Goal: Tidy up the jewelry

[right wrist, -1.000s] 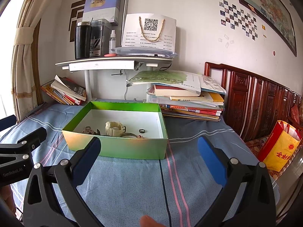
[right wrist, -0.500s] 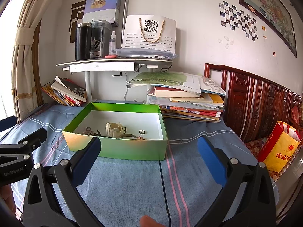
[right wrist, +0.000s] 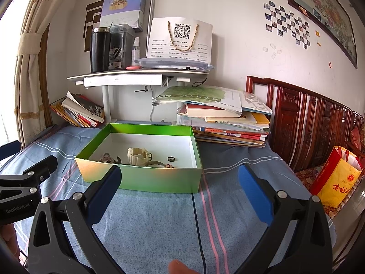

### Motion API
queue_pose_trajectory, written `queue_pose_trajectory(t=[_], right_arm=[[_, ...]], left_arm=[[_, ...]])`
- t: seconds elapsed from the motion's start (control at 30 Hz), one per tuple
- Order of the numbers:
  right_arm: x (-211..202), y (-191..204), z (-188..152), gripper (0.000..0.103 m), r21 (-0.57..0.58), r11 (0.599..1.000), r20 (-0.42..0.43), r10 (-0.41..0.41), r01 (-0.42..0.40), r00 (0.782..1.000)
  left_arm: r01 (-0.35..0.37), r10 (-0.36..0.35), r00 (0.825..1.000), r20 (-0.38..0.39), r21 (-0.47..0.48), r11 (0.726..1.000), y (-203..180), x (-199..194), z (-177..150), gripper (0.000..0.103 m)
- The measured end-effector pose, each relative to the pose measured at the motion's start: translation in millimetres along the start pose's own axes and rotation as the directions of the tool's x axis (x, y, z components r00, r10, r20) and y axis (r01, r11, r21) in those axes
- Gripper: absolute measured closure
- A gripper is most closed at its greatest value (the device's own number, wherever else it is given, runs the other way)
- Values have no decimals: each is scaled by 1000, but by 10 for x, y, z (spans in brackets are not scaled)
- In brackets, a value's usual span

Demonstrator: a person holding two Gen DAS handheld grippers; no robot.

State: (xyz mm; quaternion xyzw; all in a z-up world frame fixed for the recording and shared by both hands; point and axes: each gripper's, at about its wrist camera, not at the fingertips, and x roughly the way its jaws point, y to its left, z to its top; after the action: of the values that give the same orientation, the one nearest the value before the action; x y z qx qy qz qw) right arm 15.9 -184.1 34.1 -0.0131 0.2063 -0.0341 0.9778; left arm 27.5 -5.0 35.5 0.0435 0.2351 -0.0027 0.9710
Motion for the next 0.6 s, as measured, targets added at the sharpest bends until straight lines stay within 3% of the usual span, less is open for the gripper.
queue_pose_trajectory(t=[0.6], right_arm=[[6,-3,-12,3,1,1000,-2,-1,1,1000]], left_arm=[[11,-10,1000,-15,1,1000,-11,28,-52,4]])
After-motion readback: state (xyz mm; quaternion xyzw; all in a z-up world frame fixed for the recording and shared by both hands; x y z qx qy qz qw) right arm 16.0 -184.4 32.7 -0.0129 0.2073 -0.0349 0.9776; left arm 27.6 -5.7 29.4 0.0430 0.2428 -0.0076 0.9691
